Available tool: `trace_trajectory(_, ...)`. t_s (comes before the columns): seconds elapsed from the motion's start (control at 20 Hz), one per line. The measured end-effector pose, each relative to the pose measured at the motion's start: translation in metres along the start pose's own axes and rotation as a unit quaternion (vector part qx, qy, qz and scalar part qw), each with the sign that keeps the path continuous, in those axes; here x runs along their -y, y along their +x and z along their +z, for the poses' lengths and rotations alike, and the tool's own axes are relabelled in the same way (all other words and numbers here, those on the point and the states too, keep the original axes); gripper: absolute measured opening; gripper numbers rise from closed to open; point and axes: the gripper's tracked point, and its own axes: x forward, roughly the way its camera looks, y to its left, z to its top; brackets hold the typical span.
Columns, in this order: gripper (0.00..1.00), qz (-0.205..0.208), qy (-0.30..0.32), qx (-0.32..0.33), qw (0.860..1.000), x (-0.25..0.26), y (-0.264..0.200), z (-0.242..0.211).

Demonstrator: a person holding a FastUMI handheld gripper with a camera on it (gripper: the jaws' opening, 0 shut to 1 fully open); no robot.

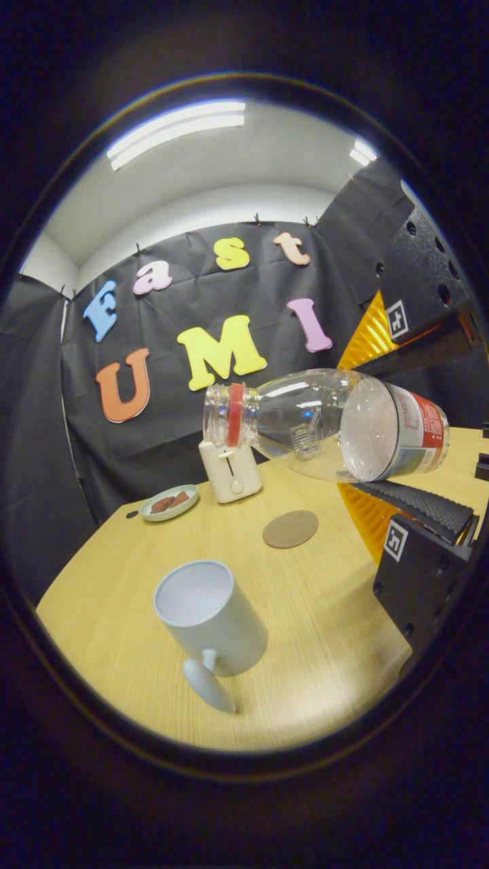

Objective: Take the bottle from table, then pour the juice into the cup, finally place the bottle on the coaster

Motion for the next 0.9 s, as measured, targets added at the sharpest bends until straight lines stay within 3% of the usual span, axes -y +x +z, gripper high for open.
trace_trajectory(0.9, 0.81, -0.016, -0.128, -0.035, 0.991, 0.002, 0.019, 0.011)
